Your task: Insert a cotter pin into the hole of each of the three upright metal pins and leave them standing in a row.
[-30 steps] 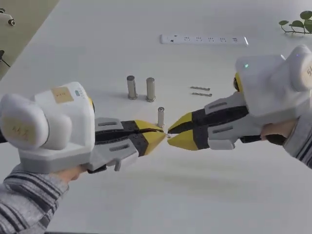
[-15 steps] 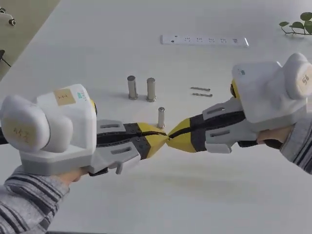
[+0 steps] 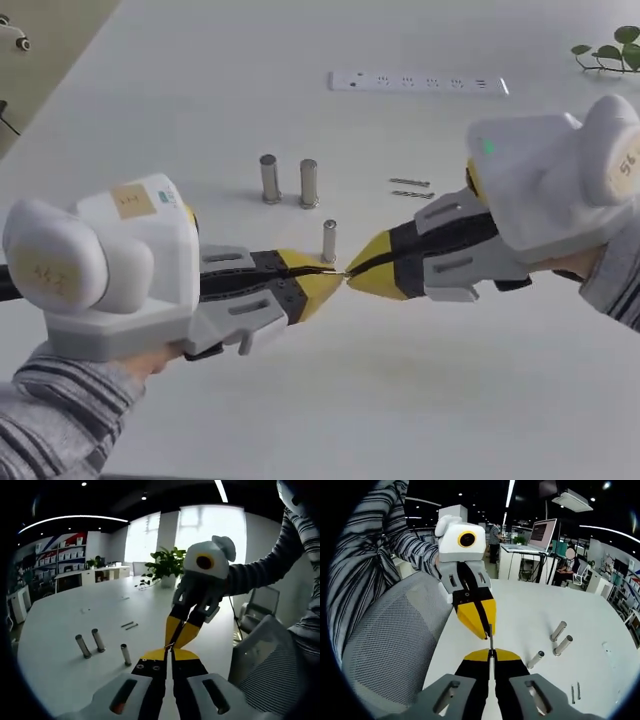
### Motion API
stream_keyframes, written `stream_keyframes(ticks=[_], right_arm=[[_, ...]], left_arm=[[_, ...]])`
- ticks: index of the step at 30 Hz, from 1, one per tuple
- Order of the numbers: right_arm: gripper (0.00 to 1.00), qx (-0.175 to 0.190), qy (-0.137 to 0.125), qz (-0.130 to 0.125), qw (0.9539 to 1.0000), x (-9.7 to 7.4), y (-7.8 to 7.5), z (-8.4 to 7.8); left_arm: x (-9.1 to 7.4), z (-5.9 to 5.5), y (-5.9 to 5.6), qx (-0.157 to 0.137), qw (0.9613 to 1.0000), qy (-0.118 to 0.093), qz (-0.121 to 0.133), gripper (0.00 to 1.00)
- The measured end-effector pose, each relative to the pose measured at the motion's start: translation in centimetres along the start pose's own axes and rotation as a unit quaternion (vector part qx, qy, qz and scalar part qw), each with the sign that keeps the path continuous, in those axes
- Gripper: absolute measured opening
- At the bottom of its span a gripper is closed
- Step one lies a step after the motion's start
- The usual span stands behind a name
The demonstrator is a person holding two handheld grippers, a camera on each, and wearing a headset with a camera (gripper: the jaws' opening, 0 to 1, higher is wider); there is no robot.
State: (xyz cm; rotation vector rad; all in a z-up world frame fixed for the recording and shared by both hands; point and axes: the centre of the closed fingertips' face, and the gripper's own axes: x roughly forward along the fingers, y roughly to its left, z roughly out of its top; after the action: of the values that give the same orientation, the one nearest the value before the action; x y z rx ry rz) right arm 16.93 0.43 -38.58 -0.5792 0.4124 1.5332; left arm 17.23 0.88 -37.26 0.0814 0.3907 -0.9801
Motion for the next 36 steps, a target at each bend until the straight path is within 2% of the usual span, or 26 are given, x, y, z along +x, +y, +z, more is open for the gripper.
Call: stream_keyframes(ticks=[2,3,5,9,15,16,23,30,36], right_arm=[[0.0,-0.014,0.025,-0.002,0.9996,-0.1,-0.3,-0.8],[0.0,-0.018,0.027,-0.007,0.9995,0.0,-0.5,-0.9],[0.0,-0.014,0.034,-0.006,0.9993,0.1,-0.7,-1.3],[0.0,-0.009,0.069,-0.028,0.9972,-0.1,-1.7,-2.7],[0.0,0.014,0.084,-0.048,0.9951,-0.4,-3.0,-3.3],[0.0,0.018,0.088,-0.054,0.9945,-0.4,-3.6,-3.6],[0.0,0.05,0.107,-0.076,0.9901,-0.3,-5.5,-4.6],[0.0,0.062,0.135,-0.091,0.9847,0.5,-6.5,-6.0],[0.0,0.066,0.152,-0.097,0.9813,1.3,-7.0,-6.8]], left_arm=[[0.0,-0.1,0.3,0.001,1.0,0.001,0.007,0.01],[0.1,-0.2,0.4,0.002,1.0,0.001,0.009,0.04],[0.2,-0.3,0.6,0.0,0.9999,0.001,0.017,0.06],[0.4,-0.6,1.1,0.0,0.9995,0.001,0.033,0.12],[0.7,-1.3,2.5,0.004,0.9975,0.007,0.07,0.19],[0.7,-1.4,2.7,0.003,0.997,0.009,0.077,0.2],[0.9,-2.7,4.6,0.0,0.9916,0.026,0.126,0.25],[2.1,-3.1,6.0,-0.005,0.9882,0.027,0.151,0.27],[3.6,-3.3,6.9,0.006,0.9847,0.034,0.171,0.27]])
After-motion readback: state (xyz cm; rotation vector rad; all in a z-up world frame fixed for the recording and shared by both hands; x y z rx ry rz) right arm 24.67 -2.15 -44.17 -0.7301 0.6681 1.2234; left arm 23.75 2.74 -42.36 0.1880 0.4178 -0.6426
